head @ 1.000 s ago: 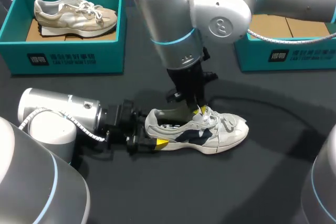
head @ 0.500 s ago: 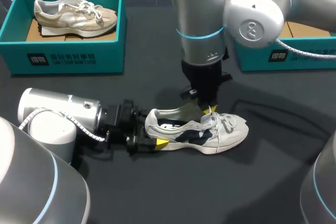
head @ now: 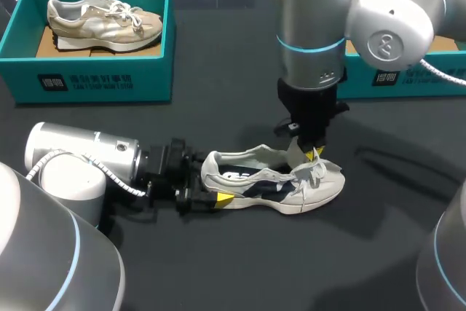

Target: Take the shoe out of the shoebox, open the shoe tongue, remove and reinsert the insole, then place the shoe into the shoebox

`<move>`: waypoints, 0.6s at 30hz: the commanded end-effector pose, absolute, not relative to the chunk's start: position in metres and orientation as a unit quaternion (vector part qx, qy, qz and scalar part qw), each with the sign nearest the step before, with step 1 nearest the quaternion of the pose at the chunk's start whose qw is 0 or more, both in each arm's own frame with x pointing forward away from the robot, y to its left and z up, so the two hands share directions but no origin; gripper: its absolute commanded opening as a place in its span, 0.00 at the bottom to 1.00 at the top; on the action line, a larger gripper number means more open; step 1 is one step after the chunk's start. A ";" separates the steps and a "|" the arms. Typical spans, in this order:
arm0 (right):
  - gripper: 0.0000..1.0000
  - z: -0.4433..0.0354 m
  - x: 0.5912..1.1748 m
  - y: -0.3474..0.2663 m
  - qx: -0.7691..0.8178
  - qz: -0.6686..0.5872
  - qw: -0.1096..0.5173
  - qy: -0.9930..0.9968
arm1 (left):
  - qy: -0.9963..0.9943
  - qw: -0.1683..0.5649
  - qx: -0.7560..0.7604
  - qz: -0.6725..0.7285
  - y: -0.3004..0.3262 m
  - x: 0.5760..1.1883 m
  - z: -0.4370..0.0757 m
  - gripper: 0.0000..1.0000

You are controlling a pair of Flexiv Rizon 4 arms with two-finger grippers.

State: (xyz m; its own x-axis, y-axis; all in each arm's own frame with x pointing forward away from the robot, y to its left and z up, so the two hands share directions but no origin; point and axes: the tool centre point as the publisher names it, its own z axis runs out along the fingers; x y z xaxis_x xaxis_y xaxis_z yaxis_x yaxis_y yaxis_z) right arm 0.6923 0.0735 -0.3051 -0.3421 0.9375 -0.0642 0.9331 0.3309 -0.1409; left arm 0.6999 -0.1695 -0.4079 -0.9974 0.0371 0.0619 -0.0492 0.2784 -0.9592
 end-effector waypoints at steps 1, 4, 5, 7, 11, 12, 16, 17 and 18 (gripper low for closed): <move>0.00 -0.308 0.691 0.061 -0.578 0.069 0.022 -0.813 | -0.800 0.036 0.004 0.599 -0.171 0.700 -0.409 0.00; 0.00 -0.312 0.692 0.055 -0.584 0.078 0.022 -0.808 | -0.800 0.036 0.004 0.599 -0.171 0.700 -0.409 0.00; 0.00 -0.314 0.692 0.053 -0.585 0.077 0.022 -0.807 | -0.800 0.036 0.004 0.599 -0.171 0.700 -0.409 0.00; 0.00 -0.318 0.693 0.049 -0.592 0.082 0.025 -0.801 | -0.800 0.036 0.004 0.599 -0.171 0.700 -0.409 0.00; 0.14 -0.326 0.694 0.043 -0.603 0.084 0.022 -0.793 | -0.800 0.036 0.004 0.599 -0.171 0.700 -0.409 0.00; 0.16 -0.328 0.694 0.041 -0.605 0.084 0.021 -0.791 | -0.800 0.036 0.004 0.599 -0.171 0.700 -0.409 0.00; 0.23 -0.334 0.694 0.037 -0.616 0.087 0.016 -0.783 | -0.800 0.036 0.004 0.599 -0.171 0.700 -0.409 0.00; 0.25 -0.336 0.694 0.036 -0.619 0.089 0.015 -0.780 | -0.800 0.036 0.004 0.599 -0.171 0.700 -0.409 0.00; 0.26 -0.337 0.694 0.035 -0.622 0.090 0.015 -0.778 | -0.800 0.036 0.004 0.599 -0.171 0.700 -0.409 0.00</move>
